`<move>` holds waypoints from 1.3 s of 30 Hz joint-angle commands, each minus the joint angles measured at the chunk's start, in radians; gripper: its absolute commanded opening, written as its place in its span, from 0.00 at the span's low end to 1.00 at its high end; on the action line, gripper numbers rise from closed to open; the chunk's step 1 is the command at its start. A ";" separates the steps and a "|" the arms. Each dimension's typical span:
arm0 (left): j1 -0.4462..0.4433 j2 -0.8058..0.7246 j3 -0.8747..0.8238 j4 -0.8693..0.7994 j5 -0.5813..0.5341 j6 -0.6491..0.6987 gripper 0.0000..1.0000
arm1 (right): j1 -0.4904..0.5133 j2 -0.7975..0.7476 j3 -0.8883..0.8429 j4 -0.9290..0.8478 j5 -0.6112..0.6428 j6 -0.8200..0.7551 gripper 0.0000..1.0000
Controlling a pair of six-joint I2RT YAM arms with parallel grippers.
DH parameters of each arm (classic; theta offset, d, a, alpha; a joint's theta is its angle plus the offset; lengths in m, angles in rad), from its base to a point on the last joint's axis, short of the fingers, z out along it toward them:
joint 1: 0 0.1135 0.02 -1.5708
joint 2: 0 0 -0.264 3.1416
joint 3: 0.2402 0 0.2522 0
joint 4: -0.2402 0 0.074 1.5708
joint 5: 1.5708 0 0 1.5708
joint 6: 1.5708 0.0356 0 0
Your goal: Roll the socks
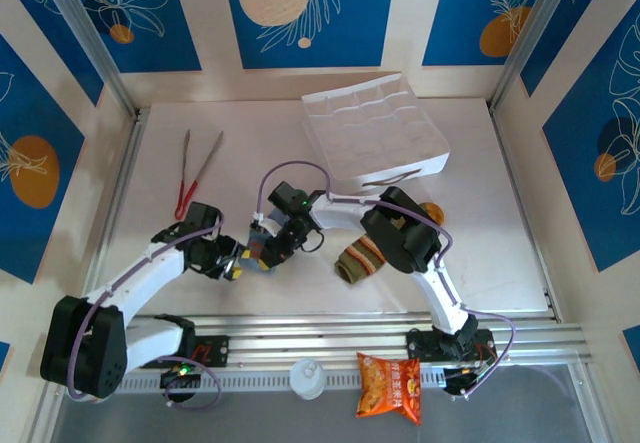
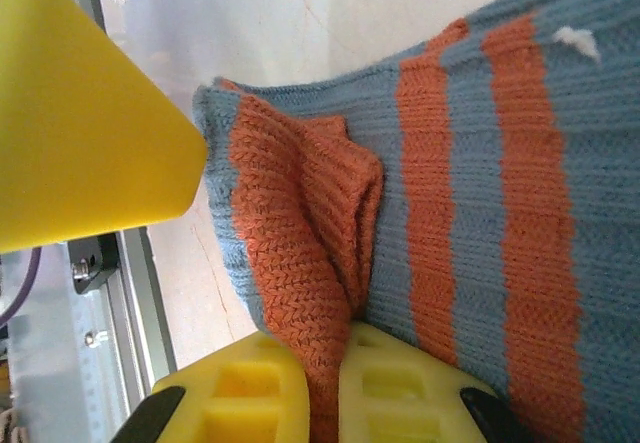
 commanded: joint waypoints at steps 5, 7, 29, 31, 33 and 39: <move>-0.008 0.065 -0.023 0.057 0.020 0.026 0.39 | -0.006 0.112 -0.011 -0.159 0.092 0.035 0.00; -0.008 0.106 -0.023 0.070 0.017 0.038 0.38 | -0.009 0.113 -0.003 -0.166 0.093 0.035 0.00; -0.012 0.381 0.071 -0.137 -0.044 0.132 0.22 | 0.051 -0.119 -0.135 0.024 0.259 -0.142 0.34; -0.013 0.392 0.084 -0.156 -0.047 0.139 0.22 | 0.068 -0.201 -0.213 0.122 0.337 -0.183 0.38; -0.013 0.395 0.091 -0.164 -0.045 0.142 0.22 | 0.090 -0.292 -0.309 0.240 0.436 -0.233 0.41; -0.012 0.402 0.116 -0.185 -0.044 0.149 0.22 | 0.202 -0.443 -0.478 0.441 0.800 -0.458 0.52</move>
